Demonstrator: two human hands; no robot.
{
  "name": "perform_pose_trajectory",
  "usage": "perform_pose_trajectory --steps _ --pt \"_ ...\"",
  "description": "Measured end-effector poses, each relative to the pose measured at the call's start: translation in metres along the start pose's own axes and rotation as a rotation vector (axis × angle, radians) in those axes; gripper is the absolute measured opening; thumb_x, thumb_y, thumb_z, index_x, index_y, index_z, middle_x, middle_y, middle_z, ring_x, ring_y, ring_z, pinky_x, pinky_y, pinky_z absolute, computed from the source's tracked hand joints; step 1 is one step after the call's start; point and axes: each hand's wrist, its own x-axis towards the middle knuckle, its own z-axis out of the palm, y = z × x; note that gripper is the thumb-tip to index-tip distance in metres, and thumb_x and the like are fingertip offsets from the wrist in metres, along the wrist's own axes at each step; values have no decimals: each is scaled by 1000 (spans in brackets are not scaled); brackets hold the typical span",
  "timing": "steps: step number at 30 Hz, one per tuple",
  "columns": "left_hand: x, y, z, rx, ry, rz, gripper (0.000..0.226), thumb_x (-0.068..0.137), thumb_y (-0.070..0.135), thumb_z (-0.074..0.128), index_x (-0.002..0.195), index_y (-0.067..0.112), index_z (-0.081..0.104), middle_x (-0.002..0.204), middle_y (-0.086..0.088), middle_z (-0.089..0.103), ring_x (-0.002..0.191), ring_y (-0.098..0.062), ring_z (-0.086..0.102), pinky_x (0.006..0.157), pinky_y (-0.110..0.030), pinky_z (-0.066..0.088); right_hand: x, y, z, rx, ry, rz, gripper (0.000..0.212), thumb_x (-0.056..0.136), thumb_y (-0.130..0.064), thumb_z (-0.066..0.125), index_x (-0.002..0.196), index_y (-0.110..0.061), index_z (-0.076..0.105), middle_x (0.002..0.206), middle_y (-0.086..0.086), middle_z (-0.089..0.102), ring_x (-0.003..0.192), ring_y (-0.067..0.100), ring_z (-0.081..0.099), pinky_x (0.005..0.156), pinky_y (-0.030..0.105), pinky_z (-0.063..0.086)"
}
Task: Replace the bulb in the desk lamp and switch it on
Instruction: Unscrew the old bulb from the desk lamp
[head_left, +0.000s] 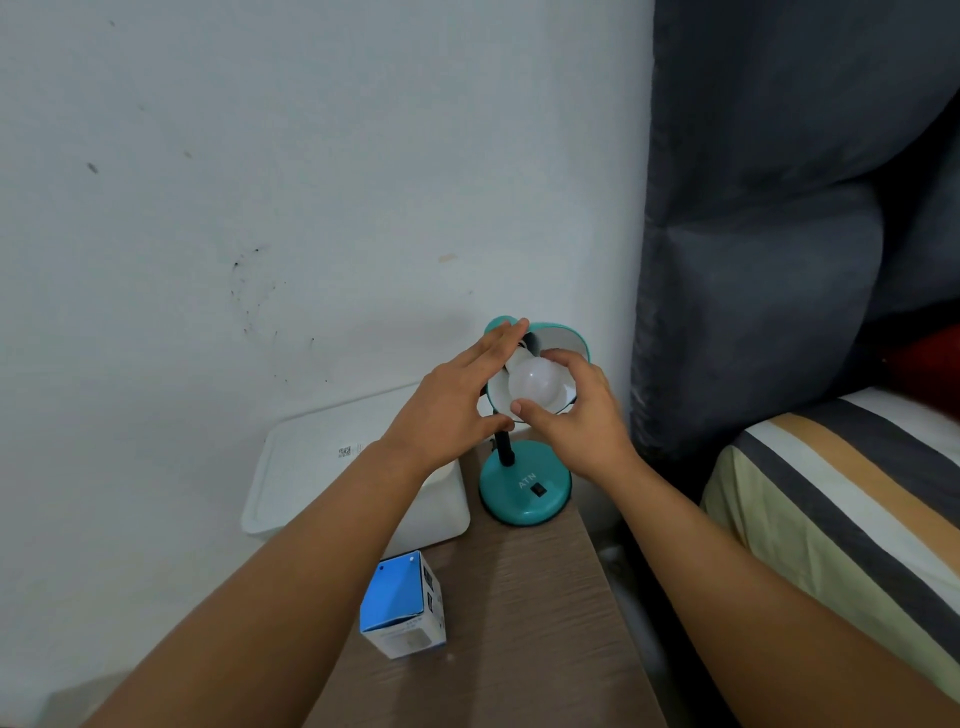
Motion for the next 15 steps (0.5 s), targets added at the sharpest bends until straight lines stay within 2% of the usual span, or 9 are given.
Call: perform_pose_trajectory --steps 3,5,6,9,12,15 --pt "1 1 0 -21 1 -6 110 79 19 85 158 47 14 166 13 27 138 -9 49 107 -36 51 -1 3 1 18 22 15 79 71 -50 80 139 -32 42 136 -3 49 121 15 49 99 39 49" --pt "2 2 -1 -22 -4 -5 109 79 19 84 158 47 14 166 14 27 140 -9 46 109 -36 49 -1 4 1 8 50 63 86 66 -57 80 138 -28 43 136 -4 51 121 15 50 96 35 49" --pt "3 2 -1 -24 -6 -2 109 79 18 84 158 46 15 166 14 27 141 -9 46 109 -37 49 -1 3 0 -15 61 75 82 66 -58 81 134 -26 48 132 -4 54 119 15 52 93 32 49" --pt "4 2 -3 -31 -5 2 110 77 17 86 158 44 16 166 12 28 141 -11 46 109 -38 49 -1 1 0 -25 67 69 65 72 -51 80 127 -24 55 124 -5 60 112 14 55 87 28 48" --pt "3 1 -4 -26 -4 -2 112 76 17 87 158 45 16 166 12 28 142 -12 45 109 -37 49 -2 2 1 -41 68 4 62 75 -40 81 128 -27 53 127 -5 57 115 15 53 93 39 51" --pt "4 2 -4 -32 0 -12 114 75 16 88 157 47 16 165 11 30 139 -12 48 108 -36 50 -3 2 4 -114 75 -50 66 78 -30 80 134 -31 47 141 2 47 124 22 48 98 47 49"
